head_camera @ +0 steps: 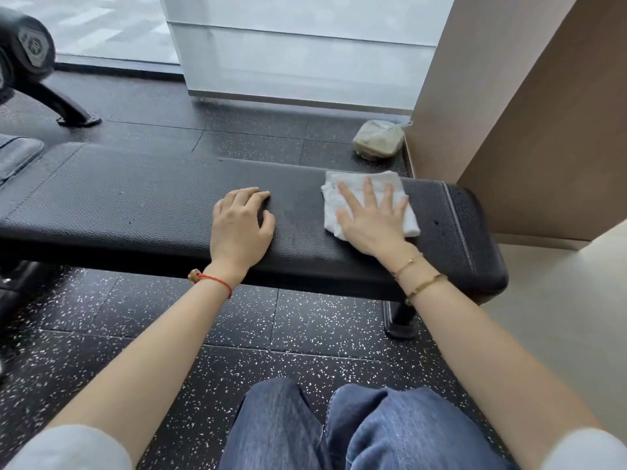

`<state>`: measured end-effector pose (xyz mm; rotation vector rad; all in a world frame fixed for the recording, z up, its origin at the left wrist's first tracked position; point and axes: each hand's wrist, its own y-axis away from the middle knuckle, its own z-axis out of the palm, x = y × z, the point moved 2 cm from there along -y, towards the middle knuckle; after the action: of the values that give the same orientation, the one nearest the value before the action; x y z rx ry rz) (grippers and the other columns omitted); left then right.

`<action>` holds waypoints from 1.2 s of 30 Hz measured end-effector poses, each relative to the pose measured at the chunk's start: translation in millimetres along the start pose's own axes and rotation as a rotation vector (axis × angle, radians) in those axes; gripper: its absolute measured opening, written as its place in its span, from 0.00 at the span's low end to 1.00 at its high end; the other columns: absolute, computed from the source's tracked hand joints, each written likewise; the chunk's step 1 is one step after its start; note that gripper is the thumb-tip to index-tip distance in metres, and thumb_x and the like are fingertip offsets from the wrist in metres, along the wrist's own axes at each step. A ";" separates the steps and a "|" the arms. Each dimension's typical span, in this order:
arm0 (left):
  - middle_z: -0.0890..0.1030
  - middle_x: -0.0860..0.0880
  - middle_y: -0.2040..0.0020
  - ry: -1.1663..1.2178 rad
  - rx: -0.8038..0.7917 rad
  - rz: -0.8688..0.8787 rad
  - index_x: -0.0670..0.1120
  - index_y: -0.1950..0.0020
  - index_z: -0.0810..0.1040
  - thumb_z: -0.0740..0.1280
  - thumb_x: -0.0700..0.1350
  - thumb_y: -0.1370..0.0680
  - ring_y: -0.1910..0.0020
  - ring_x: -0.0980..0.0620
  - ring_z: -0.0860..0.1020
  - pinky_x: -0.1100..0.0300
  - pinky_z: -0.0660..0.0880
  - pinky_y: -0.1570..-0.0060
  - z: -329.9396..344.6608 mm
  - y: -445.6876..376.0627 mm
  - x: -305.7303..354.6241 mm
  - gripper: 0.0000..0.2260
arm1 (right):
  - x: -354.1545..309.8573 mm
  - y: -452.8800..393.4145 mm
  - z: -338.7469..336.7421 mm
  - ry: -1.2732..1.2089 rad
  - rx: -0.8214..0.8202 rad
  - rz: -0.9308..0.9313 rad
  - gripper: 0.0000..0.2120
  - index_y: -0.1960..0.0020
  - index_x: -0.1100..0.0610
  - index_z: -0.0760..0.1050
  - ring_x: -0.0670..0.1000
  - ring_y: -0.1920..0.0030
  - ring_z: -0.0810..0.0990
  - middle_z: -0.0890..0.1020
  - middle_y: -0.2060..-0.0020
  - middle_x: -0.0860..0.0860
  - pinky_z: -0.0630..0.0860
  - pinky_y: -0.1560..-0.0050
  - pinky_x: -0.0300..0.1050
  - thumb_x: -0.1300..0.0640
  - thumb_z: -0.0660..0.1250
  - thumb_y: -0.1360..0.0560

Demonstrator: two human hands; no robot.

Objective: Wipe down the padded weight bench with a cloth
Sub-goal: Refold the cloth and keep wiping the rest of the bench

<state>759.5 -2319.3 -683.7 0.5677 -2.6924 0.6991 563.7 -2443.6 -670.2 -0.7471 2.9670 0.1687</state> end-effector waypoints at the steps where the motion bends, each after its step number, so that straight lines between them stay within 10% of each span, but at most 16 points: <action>1: 0.77 0.48 0.35 -0.002 0.000 0.001 0.46 0.34 0.77 0.62 0.47 0.22 0.33 0.47 0.71 0.49 0.63 0.30 0.2 0.0 -0.6 0.17 | -17.2 -1.4 1.9 -0.001 0.004 -0.045 0.26 0.22 0.35 0.43 0.65 0.23 0.38 0.42 0.20 0.52 0.33 0.29 0.70 0.39 0.45 0.19; 7: 0.77 0.48 0.34 -0.010 0.001 0.019 0.46 0.34 0.77 0.62 0.47 0.21 0.33 0.47 0.71 0.48 0.64 0.30 1.2 -0.1 -1.7 0.17 | -27.0 20.0 11.8 0.041 0.062 -0.270 0.26 0.23 0.33 0.43 0.62 0.22 0.40 0.44 0.20 0.51 0.35 0.27 0.67 0.37 0.43 0.19; 15: 0.77 0.49 0.35 -0.025 0.014 0.004 0.47 0.35 0.77 0.62 0.47 0.22 0.33 0.48 0.71 0.49 0.64 0.30 0.8 0.0 2.5 0.16 | 36.6 -41.3 -10.9 0.005 -0.039 0.090 0.26 0.22 0.35 0.43 0.65 0.22 0.39 0.43 0.20 0.52 0.35 0.27 0.69 0.39 0.42 0.19; 25: 0.77 0.50 0.35 -0.024 0.005 0.008 0.48 0.35 0.77 0.62 0.48 0.22 0.33 0.48 0.71 0.49 0.64 0.30 -1.1 -1.0 -1.0 0.16 | -19.1 -5.9 5.8 -0.002 0.021 -0.284 0.25 0.23 0.32 0.43 0.61 0.22 0.37 0.43 0.20 0.49 0.32 0.27 0.66 0.38 0.44 0.19; 36: 0.76 0.44 0.33 0.017 -0.057 -0.011 0.43 0.33 0.76 0.59 0.43 0.20 0.31 0.44 0.69 0.48 0.63 0.28 -1.7 1.2 28.9 0.16 | 77.0 26.0 -6.2 -0.007 0.013 0.046 0.26 0.22 0.35 0.42 0.62 0.22 0.40 0.43 0.20 0.52 0.35 0.26 0.65 0.41 0.45 0.18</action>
<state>734.0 -2326.0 -671.8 0.5596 -2.6822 0.6192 483.4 -2457.6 -669.6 -0.6756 2.9770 0.1544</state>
